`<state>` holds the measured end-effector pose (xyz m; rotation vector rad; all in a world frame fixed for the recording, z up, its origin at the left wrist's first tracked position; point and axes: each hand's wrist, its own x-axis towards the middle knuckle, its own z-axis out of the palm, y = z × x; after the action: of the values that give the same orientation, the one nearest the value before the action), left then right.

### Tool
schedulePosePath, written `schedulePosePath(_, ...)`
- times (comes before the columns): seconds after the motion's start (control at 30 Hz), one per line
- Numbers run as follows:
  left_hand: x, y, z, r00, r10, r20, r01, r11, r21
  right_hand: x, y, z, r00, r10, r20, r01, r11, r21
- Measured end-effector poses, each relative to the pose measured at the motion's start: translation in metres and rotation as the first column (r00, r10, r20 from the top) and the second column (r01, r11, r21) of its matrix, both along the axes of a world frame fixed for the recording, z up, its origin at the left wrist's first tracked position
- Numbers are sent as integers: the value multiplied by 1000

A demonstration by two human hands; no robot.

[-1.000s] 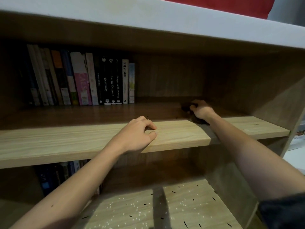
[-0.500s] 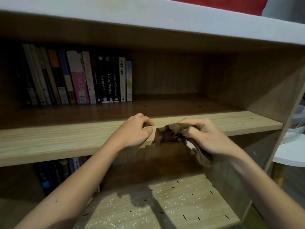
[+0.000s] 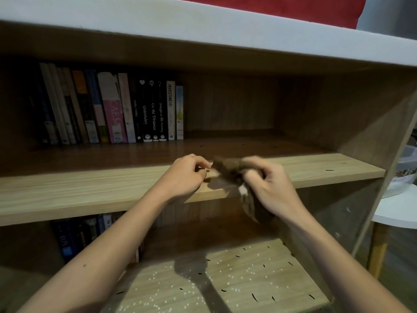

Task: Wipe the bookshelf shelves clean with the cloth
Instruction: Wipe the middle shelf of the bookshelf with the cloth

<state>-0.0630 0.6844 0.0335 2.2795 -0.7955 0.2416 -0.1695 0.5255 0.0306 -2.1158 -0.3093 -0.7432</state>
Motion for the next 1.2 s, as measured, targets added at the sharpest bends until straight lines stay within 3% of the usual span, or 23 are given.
schedulePosePath(0.03,1,1,0,999,12,-30,-13,999,-51,-1,4,-2,999,38,-33,-39,999,-19)
schedulePosePath(0.1,3,3,3,993,28,-117,-48,982,-181,-2,8,5,993,122,-2,-121,988,96)
schedulePosePath(0.17,4,7,8,987,24,-157,-63,967,-248,5,2,18,992,76,101,-97,972,216)
schedulePosePath(0.2,5,10,11,989,32,-143,-67,967,-246,10,-1,25,993,36,115,-58,978,198)
schedulePosePath(0.3,13,17,20,992,106,-74,-117,980,-164,26,-1,28,993,68,-94,-80,989,-125)
schedulePosePath(0.33,17,19,23,988,133,-75,-142,982,-126,28,0,27,985,87,-148,-107,985,-132)
schedulePosePath(0.4,32,21,31,981,177,-85,-180,983,-30,38,1,33,992,80,-101,-75,996,45)
schedulePosePath(0.47,47,19,37,981,175,-81,-167,981,102,57,-6,38,998,-62,-14,63,987,149)
schedulePosePath(0.53,59,15,35,984,156,-90,-136,970,201,83,-11,38,984,-164,-74,170,982,86)
schedulePosePath(0.6,68,10,27,977,182,-114,-147,954,261,109,-13,33,944,-212,-253,219,976,0)
schedulePosePath(0.67,73,6,20,969,204,-140,-154,940,304,131,-10,30,841,-275,-467,183,955,-232)
schedulePosePath(0.73,78,6,18,973,193,-125,-145,937,318,148,-3,32,761,-293,-578,116,939,-324)
schedulePosePath(0.83,83,10,18,979,177,-105,-128,922,366,160,11,35,781,-224,-583,69,959,-276)
schedulePosePath(1.07,86,13,18,952,103,-288,11,930,367,137,0,35,831,-56,-553,-199,899,-390)
schedulePosePath(1.2,83,13,20,944,139,-298,-9,917,399,147,-20,39,812,-225,-538,-86,866,-493)
